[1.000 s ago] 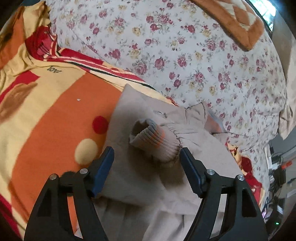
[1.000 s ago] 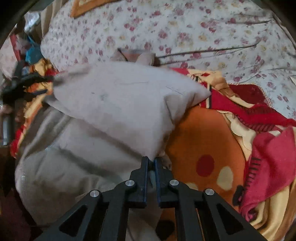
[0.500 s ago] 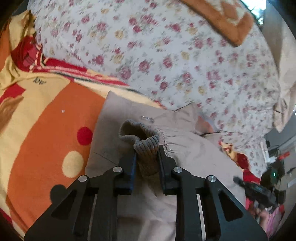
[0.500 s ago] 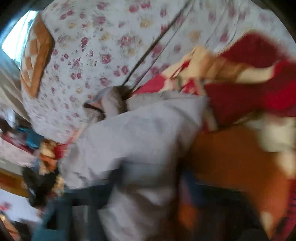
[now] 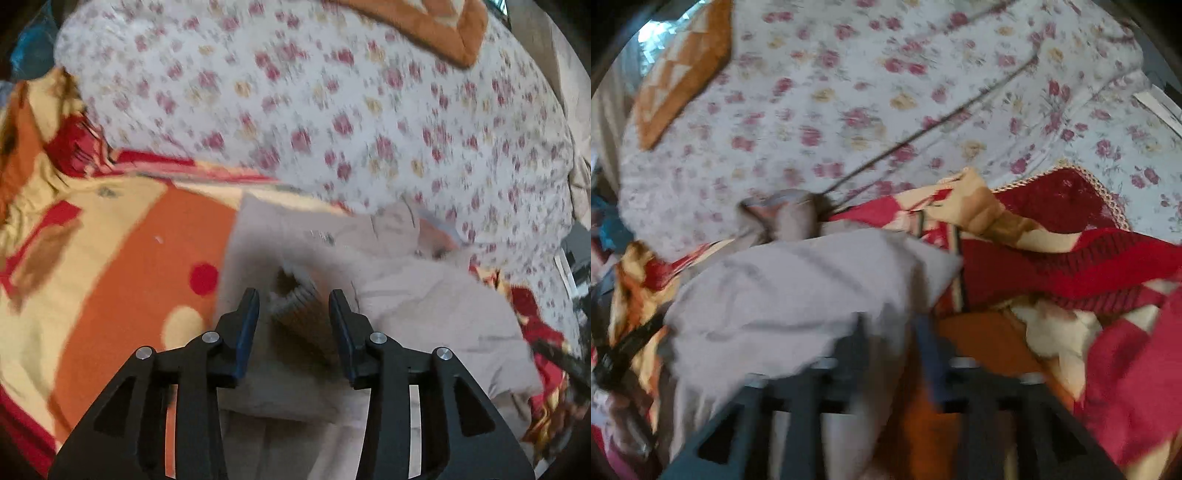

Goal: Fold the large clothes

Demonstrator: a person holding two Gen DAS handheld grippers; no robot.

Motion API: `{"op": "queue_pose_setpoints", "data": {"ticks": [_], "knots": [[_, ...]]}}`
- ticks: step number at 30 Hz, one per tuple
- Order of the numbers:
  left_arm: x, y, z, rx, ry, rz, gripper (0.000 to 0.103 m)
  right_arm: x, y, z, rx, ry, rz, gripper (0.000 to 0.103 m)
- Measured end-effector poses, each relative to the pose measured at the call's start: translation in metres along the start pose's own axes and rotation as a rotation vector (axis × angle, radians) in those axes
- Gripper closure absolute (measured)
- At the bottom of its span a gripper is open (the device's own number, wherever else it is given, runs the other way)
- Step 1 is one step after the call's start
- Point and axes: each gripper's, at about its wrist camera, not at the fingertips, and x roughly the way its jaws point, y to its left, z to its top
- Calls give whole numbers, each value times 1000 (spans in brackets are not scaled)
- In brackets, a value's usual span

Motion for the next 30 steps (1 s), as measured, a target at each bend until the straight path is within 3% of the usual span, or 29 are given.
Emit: {"op": "queue_pose_setpoints", "data": {"ticks": [1, 3, 4, 5, 6, 8, 9, 13, 17, 20, 23, 26, 30], "knots": [[-6, -1, 2, 1, -21, -1, 61, -6, 6, -5, -12, -4, 20, 40], [-11, -4, 3, 6, -45, -2, 48, -11, 19, -19, -75, 23, 16, 41], [-9, -8, 1, 19, -40, 12, 48, -6, 28, -23, -104, 46, -6, 44], [-5, -11, -2, 32, -27, 29, 48, -1, 35, -34, -140, 77, -51, 56], [2, -14, -6, 51, -4, 56, 48, 3, 35, -42, -165, 95, -91, 59], [24, -18, -16, 104, 73, 130, 47, 16, 30, -63, -215, 130, -190, 59], [32, -17, -20, 118, 101, 153, 47, 20, 24, -69, -215, 139, -197, 59], [31, -9, -29, 106, 102, 155, 47, -7, 11, -73, -159, 115, -178, 59], [25, -10, -28, 87, 95, 156, 48, -41, 25, -64, -163, 15, -128, 59], [23, -16, -31, 112, 91, 177, 48, -35, 39, -54, -160, -6, -89, 58], [23, -19, -33, 134, 85, 193, 47, -5, 52, -52, -187, 23, -115, 58], [18, -19, -34, 138, 89, 191, 48, 32, 50, -60, -207, 112, -203, 58], [2, -20, -37, 157, 72, 187, 48, 6, 41, -63, -159, 93, -154, 58]]}}
